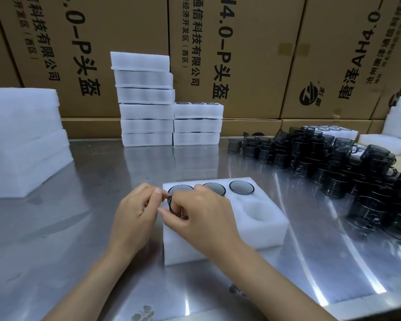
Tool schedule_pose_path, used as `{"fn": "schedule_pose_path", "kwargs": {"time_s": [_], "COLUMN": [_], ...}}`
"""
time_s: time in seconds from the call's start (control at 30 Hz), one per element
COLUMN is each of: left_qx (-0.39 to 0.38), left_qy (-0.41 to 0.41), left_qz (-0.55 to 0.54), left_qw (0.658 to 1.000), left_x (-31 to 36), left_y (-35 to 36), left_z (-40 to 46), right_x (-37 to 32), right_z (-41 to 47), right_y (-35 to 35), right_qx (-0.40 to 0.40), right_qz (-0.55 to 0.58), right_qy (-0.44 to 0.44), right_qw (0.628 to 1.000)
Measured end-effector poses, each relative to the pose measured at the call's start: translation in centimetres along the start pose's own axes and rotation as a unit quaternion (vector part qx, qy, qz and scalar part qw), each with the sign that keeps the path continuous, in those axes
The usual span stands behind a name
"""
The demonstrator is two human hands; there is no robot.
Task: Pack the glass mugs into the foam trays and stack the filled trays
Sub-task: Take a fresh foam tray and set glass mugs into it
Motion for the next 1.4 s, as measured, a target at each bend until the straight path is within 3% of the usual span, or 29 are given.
{"fn": "schedule_pose_path", "kwargs": {"time_s": [0.23, 0.43, 0.57, 0.73, 0.93, 1.17, 1.27, 1.4], "left_qx": [0.017, -0.022, -0.068, -0.108, -0.116, -0.117, -0.143, -0.149], "left_qy": [0.053, 0.182, 0.266, 0.246, 0.251, 0.250, 0.237, 0.230], "left_qz": [0.003, -0.004, 0.061, 0.079, 0.095, 0.116, 0.120, 0.117], "left_qw": [0.998, 0.983, 0.960, 0.960, 0.956, 0.954, 0.954, 0.954], "left_x": [1.6, 4.9, 6.0, 5.4, 5.2, 5.3, 4.5, 3.9], "left_y": [-1.2, -2.8, -2.7, -2.0, -1.4, -1.3, -0.9, -0.4], "left_z": [-0.2, -1.7, -3.3, -3.5, -4.0, -4.3, -5.2, -4.9], "right_x": [1.8, 2.9, 3.0, 3.1, 3.3, 2.6, 2.6, 4.8], "right_z": [-0.5, -2.6, -3.0, -3.7, -4.8, -5.3, -5.4, -3.8], "right_y": [-2.4, -1.5, -1.3, -0.6, 0.7, 0.1, 0.0, -3.3], "right_qx": [0.028, -0.092, -0.086, -0.119, -0.221, -0.173, -0.171, -0.023], "right_qz": [0.074, 0.069, 0.045, -0.033, -0.089, -0.182, -0.126, 0.012], "right_qy": [0.039, -0.006, -0.013, -0.022, -0.027, -0.050, -0.056, 0.026], "right_qw": [0.996, 0.993, 0.995, 0.992, 0.971, 0.967, 0.976, 0.999]}}
Point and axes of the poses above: each hand's wrist, its own z-axis towards the middle knuckle, its own y-axis out of the palm, x = y × z, the point moved 8 cm from there along z, towards the middle knuckle, and after that the axes turned 9 degrees about x, right-handed, at the moved point
